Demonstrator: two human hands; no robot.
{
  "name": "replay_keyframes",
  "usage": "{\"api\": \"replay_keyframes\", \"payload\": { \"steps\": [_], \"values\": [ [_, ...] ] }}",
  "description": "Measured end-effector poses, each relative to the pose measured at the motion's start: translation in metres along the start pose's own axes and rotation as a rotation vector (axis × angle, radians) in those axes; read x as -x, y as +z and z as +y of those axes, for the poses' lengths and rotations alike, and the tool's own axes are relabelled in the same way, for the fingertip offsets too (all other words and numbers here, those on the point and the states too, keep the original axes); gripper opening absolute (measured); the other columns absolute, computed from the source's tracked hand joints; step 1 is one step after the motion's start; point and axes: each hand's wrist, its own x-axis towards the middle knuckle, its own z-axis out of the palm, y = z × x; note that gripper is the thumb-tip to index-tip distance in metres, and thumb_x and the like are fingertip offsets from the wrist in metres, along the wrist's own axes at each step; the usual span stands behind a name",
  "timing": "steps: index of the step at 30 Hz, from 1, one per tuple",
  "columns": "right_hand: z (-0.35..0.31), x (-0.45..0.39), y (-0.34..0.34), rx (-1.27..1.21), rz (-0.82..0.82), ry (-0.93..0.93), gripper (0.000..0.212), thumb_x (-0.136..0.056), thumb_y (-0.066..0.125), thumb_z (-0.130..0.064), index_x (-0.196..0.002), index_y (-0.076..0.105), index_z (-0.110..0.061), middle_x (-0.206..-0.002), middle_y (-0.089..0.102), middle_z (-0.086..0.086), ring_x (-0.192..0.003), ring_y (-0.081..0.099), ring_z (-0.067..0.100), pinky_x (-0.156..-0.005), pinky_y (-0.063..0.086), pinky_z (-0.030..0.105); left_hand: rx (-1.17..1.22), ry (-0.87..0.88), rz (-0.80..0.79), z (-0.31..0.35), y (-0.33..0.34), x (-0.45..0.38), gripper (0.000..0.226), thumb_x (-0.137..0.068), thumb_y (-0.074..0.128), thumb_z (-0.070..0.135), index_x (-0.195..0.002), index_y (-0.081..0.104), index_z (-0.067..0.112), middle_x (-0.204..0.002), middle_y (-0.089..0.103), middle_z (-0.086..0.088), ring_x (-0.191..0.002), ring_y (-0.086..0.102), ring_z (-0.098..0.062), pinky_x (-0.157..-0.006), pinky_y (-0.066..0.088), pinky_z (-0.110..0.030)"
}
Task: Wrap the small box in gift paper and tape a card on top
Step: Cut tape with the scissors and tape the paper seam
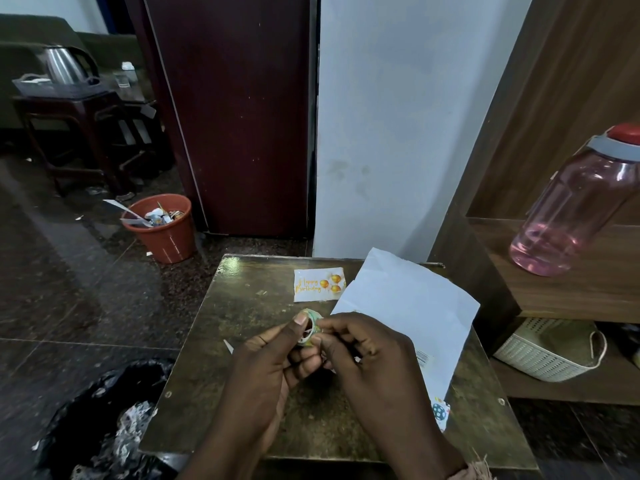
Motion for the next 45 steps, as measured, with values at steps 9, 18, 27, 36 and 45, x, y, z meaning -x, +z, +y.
{"api": "replay_keyframes", "payload": {
  "steps": [9,18,27,36,45],
  "values": [
    [-0.002,-0.001,0.002,-0.160,-0.046,0.175,0.029,-0.090,0.076,-0.016,-0.101,0.066,-0.041,-0.090,0.072,-0.012,-0.088,0.072,0.012,-0.077,0.062,0.042,-0.054,0.105,0.001,-0.002,-0.004,-0.006,0.030,-0.081,0.073,0.024,-0.104,0.081,0.007,-0.080,0.075,-0.012,-0.066,0.069,-0.010,-0.060,0.058,-0.021],
    [-0.004,-0.002,0.002,-0.128,-0.047,0.183,0.018,-0.088,0.077,-0.016,-0.093,0.070,-0.032,-0.087,0.071,-0.013,-0.086,0.069,0.011,-0.079,0.060,0.035,-0.311,0.203,-0.082,-0.001,-0.008,-0.005,0.038,-0.094,0.067,0.004,-0.125,0.074,0.026,-0.110,0.079,-0.004,-0.105,0.074,-0.017,-0.089,0.053,-0.034],
    [-0.003,-0.001,0.000,-0.154,-0.102,0.199,0.017,-0.089,0.075,-0.016,-0.094,0.070,-0.031,-0.084,0.071,-0.007,-0.079,0.071,0.015,-0.077,0.060,0.044,-0.322,0.273,-0.005,0.001,-0.011,-0.009,0.021,-0.086,0.074,0.000,-0.094,0.083,0.016,-0.088,0.080,-0.006,-0.069,0.072,-0.009,-0.063,0.055,-0.020],
    [-0.004,-0.001,-0.001,-0.151,-0.133,0.175,0.014,-0.089,0.072,-0.016,-0.093,0.067,-0.028,-0.083,0.070,-0.004,-0.077,0.070,0.019,-0.075,0.059,0.048,-0.374,0.283,0.046,-0.002,-0.012,-0.010,0.022,-0.087,0.076,0.005,-0.090,0.085,0.025,-0.078,0.077,0.000,-0.050,0.051,0.000,-0.047,0.040,-0.013],
    [-0.003,-0.002,-0.003,-0.151,-0.144,0.206,0.009,-0.087,0.070,-0.014,-0.087,0.067,-0.022,-0.079,0.072,0.002,-0.075,0.070,0.024,-0.074,0.058,0.052,-0.313,0.258,0.044,-0.002,-0.007,-0.006,0.016,-0.087,0.072,-0.004,-0.096,0.081,0.007,-0.063,0.070,0.003,-0.041,0.051,0.002,-0.042,0.039,-0.010]
  ]
}}
